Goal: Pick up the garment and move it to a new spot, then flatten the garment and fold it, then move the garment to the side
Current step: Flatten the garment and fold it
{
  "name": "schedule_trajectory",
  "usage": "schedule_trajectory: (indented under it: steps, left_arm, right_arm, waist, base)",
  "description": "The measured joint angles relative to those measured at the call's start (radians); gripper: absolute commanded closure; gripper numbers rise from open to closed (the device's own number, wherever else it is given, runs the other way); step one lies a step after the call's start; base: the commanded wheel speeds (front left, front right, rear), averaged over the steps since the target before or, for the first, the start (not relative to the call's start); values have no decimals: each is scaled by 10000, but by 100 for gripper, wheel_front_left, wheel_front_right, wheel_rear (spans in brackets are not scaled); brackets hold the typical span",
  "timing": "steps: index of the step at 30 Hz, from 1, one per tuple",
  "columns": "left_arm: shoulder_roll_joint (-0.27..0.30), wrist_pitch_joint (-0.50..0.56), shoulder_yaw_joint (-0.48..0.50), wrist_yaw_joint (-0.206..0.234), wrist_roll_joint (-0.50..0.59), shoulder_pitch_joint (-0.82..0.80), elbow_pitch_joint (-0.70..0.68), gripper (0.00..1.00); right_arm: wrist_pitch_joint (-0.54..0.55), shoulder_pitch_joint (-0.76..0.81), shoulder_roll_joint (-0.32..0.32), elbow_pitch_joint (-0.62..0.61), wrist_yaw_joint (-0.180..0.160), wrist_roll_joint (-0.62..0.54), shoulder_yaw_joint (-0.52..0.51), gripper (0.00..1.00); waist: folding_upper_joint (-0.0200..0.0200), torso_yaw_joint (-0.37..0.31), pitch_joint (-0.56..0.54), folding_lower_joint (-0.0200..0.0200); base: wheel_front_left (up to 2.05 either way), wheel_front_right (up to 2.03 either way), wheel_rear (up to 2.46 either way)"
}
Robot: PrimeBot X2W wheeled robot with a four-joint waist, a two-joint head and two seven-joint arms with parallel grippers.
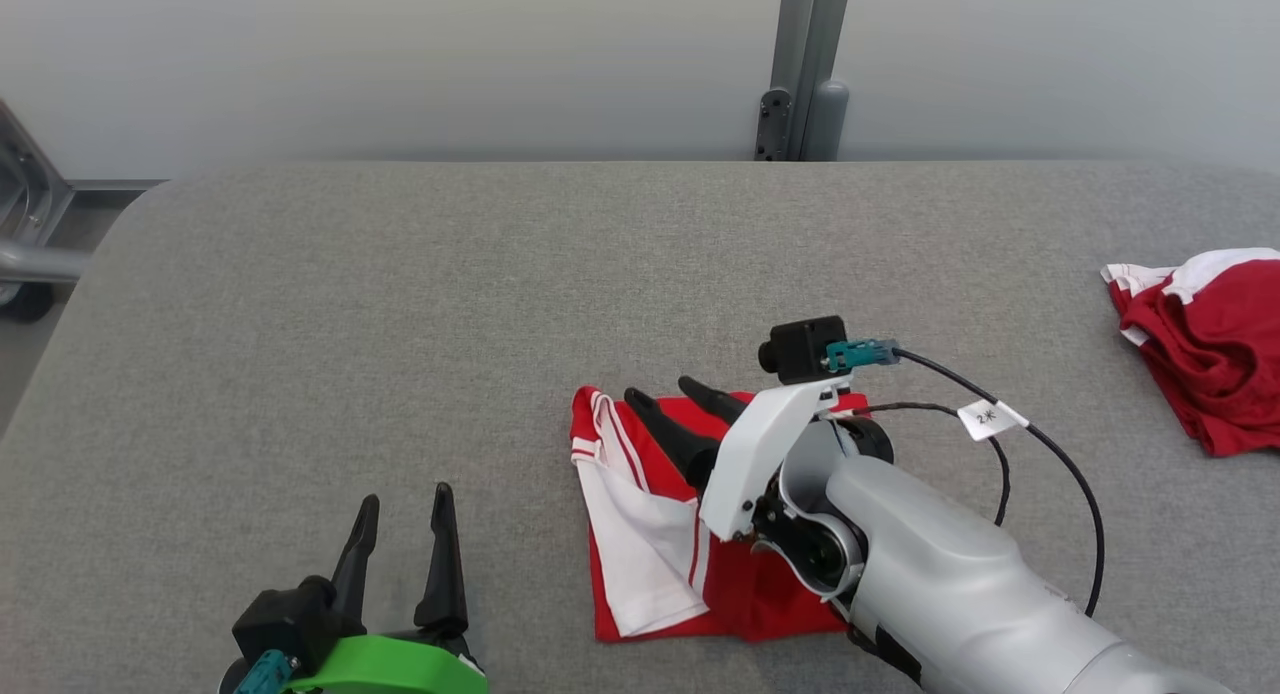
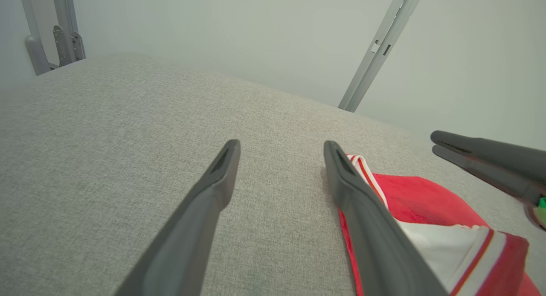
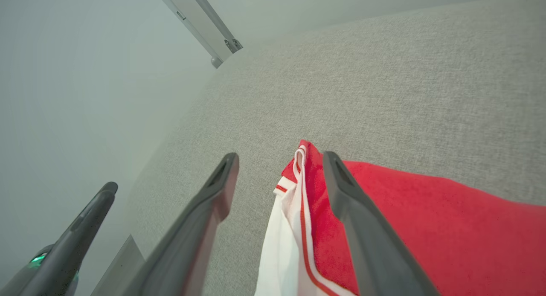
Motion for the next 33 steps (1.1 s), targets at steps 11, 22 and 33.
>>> schedule_trajectory:
  steps: [11,22,33]
  left_arm:
    - [33,0,25,-4,163,21,-205,0]
    - [138,0,12,81,207,72,-374,0]
    - [199,63,-88,142,209,67,-546,0]
  right_arm:
    - [-1789,-122,-249,715,0,-832,-466,0]
    - [-2368,624,-782,228,0,-1837,-1367,0]
    - [-2420,1825,-568,-871,0,-4142,-2801,80]
  waist:
    - [0,-587,78,0]
    - [0,-930,77,0]
    - [0,-807,173,0]
  base:
    - [0,0,0]
    - [0,0,0]
    - [0,0,0]
